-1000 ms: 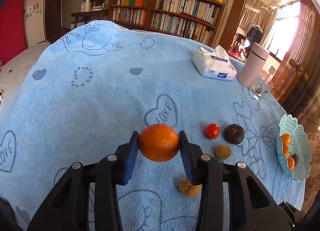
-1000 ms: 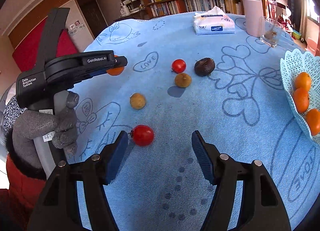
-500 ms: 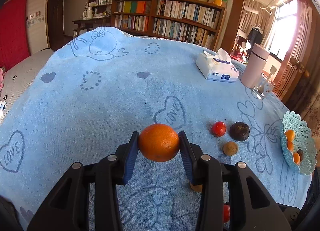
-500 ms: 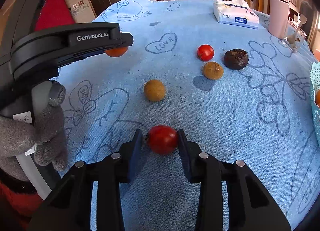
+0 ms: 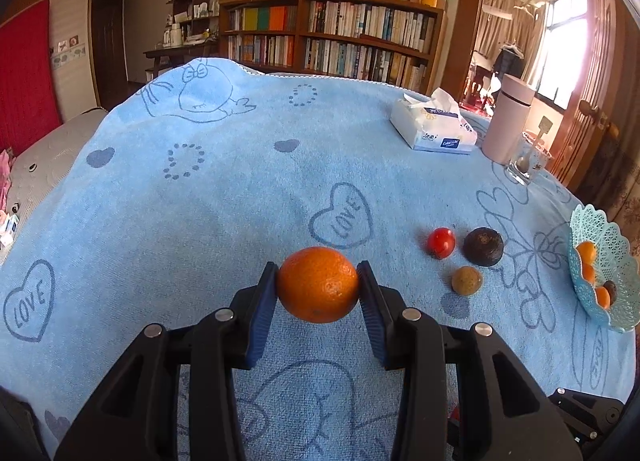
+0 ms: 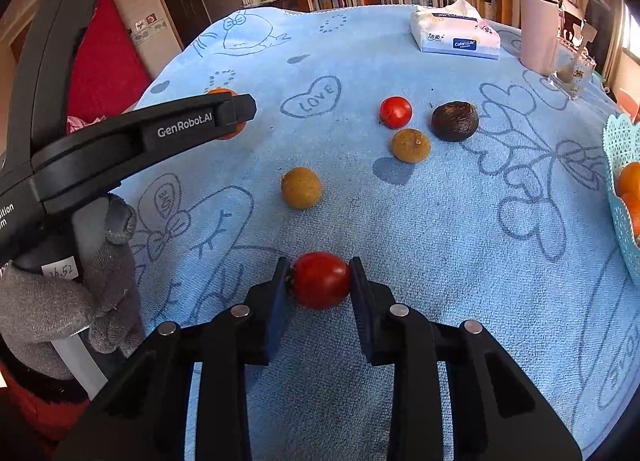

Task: Organize fruits
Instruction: 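Carry the red tomato into the mint-green basket and open the right tool, then carry the held orange into the basket and open the left tool, then move the left tool back to the table and grasp a second red tomato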

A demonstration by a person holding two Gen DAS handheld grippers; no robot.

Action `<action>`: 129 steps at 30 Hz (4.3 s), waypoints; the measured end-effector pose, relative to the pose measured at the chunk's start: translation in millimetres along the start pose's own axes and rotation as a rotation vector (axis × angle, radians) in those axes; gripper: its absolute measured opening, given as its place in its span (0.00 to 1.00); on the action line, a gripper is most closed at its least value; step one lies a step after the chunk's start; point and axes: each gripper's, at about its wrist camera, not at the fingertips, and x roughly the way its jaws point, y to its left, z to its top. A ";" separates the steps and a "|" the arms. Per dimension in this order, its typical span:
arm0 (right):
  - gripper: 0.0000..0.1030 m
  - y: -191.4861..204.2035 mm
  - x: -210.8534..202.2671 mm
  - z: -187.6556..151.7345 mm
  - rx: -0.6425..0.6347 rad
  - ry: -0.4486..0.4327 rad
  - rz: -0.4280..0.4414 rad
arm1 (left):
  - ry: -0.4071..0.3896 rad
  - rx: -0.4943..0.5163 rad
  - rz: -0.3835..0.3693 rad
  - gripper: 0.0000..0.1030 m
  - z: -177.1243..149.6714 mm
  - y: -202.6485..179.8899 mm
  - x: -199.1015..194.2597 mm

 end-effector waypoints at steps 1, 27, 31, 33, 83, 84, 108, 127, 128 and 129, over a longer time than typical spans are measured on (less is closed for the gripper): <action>0.30 -1.9 -2.5 0.2 0.008 -0.006 0.001 | -0.001 0.003 0.000 0.39 -0.5 -1.1 -0.2; 0.30 -124.0 -109.5 -3.9 0.289 -0.247 -0.158 | 0.011 0.154 -0.032 0.39 -18.5 -56.1 -3.8; 0.30 -148.4 -125.4 -8.7 0.339 -0.280 -0.201 | 0.013 0.184 -0.045 0.39 -22.0 -69.7 -5.6; 0.30 -161.4 -132.8 -13.0 0.368 -0.293 -0.220 | 0.014 0.198 -0.051 0.39 -23.5 -76.2 -5.9; 0.72 -248.8 -205.6 -44.8 0.702 -0.515 -0.358 | 0.080 0.352 -0.496 0.72 -18.1 -269.9 -0.3; 0.72 -248.3 -206.0 -44.4 0.701 -0.517 -0.361 | 0.072 0.346 -0.495 0.72 -16.5 -266.1 -1.3; 0.73 -226.7 -203.9 -37.4 0.636 -0.537 -0.350 | -0.073 0.162 -0.252 0.85 22.8 -136.4 -29.2; 0.73 -214.6 -189.2 -33.8 0.596 -0.500 -0.323 | 0.120 0.040 -0.162 0.72 45.2 -83.9 37.1; 0.73 -214.7 -188.8 -33.7 0.596 -0.498 -0.323 | 0.135 0.038 -0.170 0.71 46.2 -83.7 43.1; 0.73 -215.0 -188.2 -33.6 0.597 -0.496 -0.323 | 0.148 0.035 -0.172 0.69 46.4 -83.8 47.7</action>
